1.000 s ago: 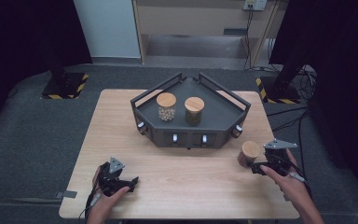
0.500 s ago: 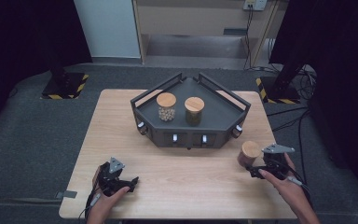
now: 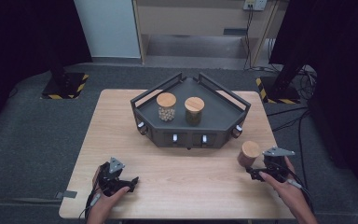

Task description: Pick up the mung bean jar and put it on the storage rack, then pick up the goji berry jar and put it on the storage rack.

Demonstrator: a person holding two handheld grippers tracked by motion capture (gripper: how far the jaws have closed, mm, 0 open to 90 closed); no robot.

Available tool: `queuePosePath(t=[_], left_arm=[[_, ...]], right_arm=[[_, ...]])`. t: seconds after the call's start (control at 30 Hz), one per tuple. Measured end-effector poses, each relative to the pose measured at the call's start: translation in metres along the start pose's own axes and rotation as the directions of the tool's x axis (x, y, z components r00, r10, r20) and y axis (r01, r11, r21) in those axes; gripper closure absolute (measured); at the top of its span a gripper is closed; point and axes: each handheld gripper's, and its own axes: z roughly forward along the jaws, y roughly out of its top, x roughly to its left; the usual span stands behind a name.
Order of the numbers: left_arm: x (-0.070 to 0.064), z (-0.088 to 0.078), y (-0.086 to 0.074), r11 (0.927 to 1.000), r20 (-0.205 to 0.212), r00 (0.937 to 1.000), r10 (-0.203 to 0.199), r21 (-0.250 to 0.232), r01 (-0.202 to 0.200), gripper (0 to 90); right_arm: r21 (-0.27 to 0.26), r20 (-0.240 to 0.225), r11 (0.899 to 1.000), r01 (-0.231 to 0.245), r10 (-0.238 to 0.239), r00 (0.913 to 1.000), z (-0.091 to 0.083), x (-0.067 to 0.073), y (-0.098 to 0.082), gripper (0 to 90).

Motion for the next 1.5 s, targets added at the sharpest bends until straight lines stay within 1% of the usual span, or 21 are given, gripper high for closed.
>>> queuePosePath(t=[0.27, 0.4, 0.53, 0.73, 0.93, 1.37, 1.5], left_arm=[[0.000, 0.000, 0.000, 1.0000, 0.000, 1.0000, 0.000, 0.000, 0.000, 0.0], [0.000, 0.000, 0.000, 1.0000, 0.000, 1.0000, 0.000, 0.000, 0.000, 0.0], [0.000, 0.000, 0.000, 1.0000, 0.000, 1.0000, 0.000, 0.000, 0.000, 0.0], [0.000, 0.000, 0.000, 1.0000, 0.000, 1.0000, 0.000, 0.000, 0.000, 0.0], [0.000, 0.000, 0.000, 1.0000, 0.000, 1.0000, 0.000, 0.000, 0.000, 0.0], [0.000, 0.000, 0.000, 1.0000, 0.000, 1.0000, 0.000, 0.000, 0.000, 0.0], [0.000, 0.000, 0.000, 1.0000, 0.000, 1.0000, 0.000, 0.000, 0.000, 0.0]], right_arm=[[0.014, 0.007, 1.000, -0.003, 0.003, 1.0000, 0.004, -0.001, -0.005, 4.2], [0.026, 0.005, 1.000, 0.000, 0.000, 1.0000, 0.009, -0.001, -0.006, 4.2], [0.026, 0.004, 1.000, 0.008, -0.008, 1.0000, 0.015, 0.000, -0.006, 4.3], [0.022, 0.004, 1.000, 0.001, -0.001, 1.0000, 0.020, 0.001, -0.004, 5.0], [0.021, 0.003, 1.000, 0.009, -0.009, 1.0000, 0.025, 0.003, 0.000, 6.2], [0.008, 0.014, 1.000, 0.013, -0.013, 0.9998, 0.030, 0.004, 0.006, 13.0], [-0.008, 0.024, 1.000, 0.026, -0.026, 0.9994, 0.030, 0.006, 0.010, 16.1]])
